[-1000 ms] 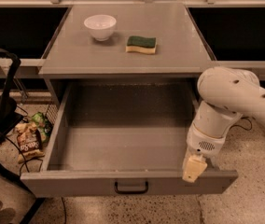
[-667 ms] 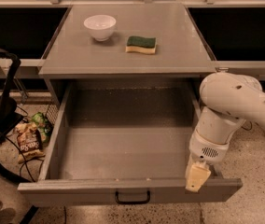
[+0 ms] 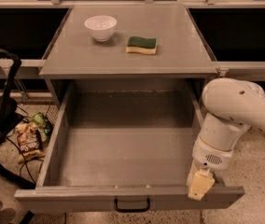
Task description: Open top drawer
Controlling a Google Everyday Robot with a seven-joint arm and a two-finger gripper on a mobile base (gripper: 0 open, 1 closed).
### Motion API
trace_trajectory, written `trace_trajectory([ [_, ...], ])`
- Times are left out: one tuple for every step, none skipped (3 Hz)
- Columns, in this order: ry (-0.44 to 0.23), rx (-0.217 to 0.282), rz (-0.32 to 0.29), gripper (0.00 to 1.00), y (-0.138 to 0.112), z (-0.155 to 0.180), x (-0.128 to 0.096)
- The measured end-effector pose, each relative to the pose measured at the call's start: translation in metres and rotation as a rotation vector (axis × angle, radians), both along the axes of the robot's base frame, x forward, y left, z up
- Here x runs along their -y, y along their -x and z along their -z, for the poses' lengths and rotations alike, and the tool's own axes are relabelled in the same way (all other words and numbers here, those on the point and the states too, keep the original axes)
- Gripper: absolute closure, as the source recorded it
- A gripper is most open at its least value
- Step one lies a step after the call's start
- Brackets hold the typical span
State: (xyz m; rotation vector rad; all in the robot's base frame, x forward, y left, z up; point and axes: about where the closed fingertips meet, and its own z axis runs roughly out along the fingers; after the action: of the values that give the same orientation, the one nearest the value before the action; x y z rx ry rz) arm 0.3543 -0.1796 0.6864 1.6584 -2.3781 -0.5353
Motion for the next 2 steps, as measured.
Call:
trace_trajectory([
  [0.000,0.000,0.000,0.65,-0.0007,0.0000,-0.0005],
  [0.000,0.000,0.000,0.42,-0.0009,0.0000,-0.0007],
])
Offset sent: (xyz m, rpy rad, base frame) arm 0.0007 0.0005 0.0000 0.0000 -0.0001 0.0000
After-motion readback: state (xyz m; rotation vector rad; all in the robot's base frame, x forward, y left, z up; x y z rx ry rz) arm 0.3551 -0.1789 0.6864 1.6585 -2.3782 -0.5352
